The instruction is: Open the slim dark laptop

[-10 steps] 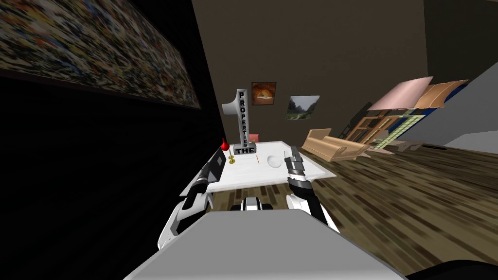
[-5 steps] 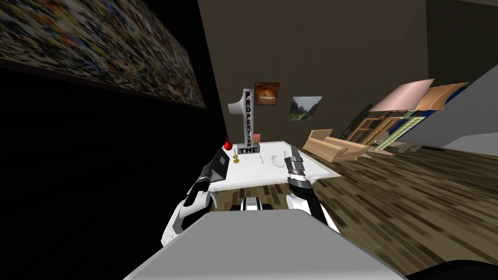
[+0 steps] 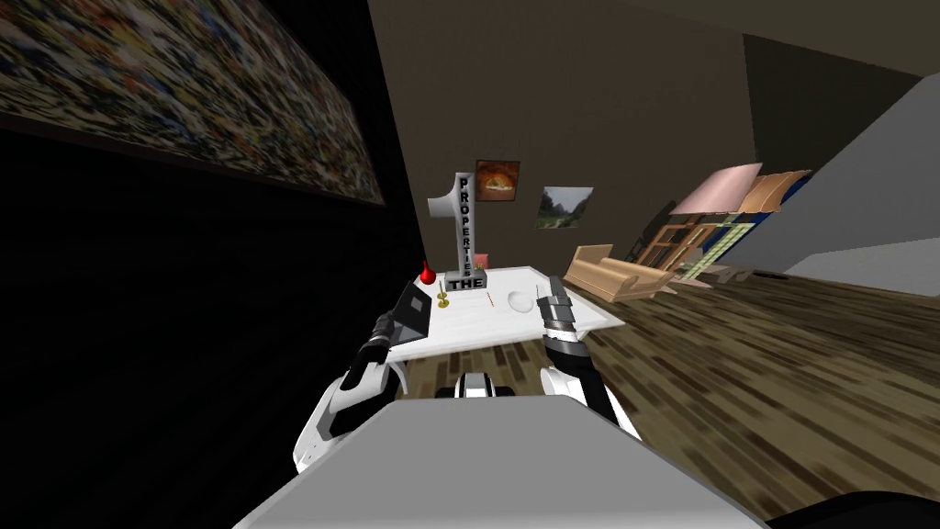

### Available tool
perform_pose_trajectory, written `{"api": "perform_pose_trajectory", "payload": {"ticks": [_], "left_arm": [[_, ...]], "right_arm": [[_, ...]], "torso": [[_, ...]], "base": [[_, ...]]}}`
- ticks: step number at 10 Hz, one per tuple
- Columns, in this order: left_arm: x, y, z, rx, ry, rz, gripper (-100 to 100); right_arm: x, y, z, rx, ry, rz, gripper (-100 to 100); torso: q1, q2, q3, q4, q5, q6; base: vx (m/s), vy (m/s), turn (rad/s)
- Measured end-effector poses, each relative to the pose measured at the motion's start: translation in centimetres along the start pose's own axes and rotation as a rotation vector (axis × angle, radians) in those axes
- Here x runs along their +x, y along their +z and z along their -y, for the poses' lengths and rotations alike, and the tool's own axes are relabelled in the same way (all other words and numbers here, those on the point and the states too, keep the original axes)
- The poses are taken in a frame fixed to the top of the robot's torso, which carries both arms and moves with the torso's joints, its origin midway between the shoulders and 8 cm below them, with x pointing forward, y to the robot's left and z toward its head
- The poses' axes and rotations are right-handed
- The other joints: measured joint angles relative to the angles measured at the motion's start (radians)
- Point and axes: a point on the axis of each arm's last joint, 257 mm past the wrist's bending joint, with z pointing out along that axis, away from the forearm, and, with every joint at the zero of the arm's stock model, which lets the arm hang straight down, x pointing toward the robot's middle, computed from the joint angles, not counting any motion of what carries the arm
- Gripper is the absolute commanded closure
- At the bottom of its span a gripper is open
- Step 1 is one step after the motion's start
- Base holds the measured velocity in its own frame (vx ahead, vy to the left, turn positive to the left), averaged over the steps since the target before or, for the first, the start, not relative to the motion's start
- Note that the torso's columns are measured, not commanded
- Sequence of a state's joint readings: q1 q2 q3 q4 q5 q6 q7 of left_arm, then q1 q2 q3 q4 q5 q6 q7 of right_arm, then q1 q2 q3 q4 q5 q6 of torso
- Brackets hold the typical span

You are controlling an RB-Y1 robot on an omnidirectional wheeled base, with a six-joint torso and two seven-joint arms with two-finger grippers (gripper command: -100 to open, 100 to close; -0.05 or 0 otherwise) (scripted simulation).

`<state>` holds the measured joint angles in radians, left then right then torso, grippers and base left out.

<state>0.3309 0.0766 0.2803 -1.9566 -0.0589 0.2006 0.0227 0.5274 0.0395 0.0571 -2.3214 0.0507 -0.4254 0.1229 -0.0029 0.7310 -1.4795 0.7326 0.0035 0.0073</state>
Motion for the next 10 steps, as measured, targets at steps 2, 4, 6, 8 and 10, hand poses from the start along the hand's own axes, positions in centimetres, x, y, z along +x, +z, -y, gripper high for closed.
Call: {"api": "perform_pose_trajectory", "payload": {"ticks": [2,4,6,8,10], "left_arm": [[-0.8,0.3,-0.8,-0.004,-0.024,0.002,100],[-1.9,0.7,-1.4,-0.009,-0.04,0.008,100],[-2.9,1.2,-2.4,-0.026,-0.07,0.013,100],[-4.2,1.3,-3.0,-0.035,-0.084,0.023,100],[-5.4,1.7,-4.1,-0.052,-0.111,0.03,100]], "right_arm": [[0.0,0.0,0.0,0.0,0.0,0.0,0],[0.0,0.0,0.0,0.0,0.0,0.0,0],[0.0,0.0,0.0,0.0,0.0,0.0,0],[0.0,0.0,0.0,0.0,0.0,0.0,0],[0.0,0.0,0.0,0.0,0.0,0.0,0]], "torso": [[0.004,-0.002,0.0,-0.004,0.004,-0.003],[0.006,-0.004,-0.002,-0.004,0.006,0.001],[0.009,-0.008,-0.004,-0.006,0.007,-0.001],[0.007,-0.009,-0.004,-0.005,0.006,0.003],[0.009,-0.011,-0.006,-0.005,0.006,0.001]], "base": [[-0.008,-0.009,0.021],[-0.049,-0.031,-0.156],[-0.02,-0.008,0.019],[-0.046,-0.025,-0.153],[-0.018,-0.012,0.014]]}}
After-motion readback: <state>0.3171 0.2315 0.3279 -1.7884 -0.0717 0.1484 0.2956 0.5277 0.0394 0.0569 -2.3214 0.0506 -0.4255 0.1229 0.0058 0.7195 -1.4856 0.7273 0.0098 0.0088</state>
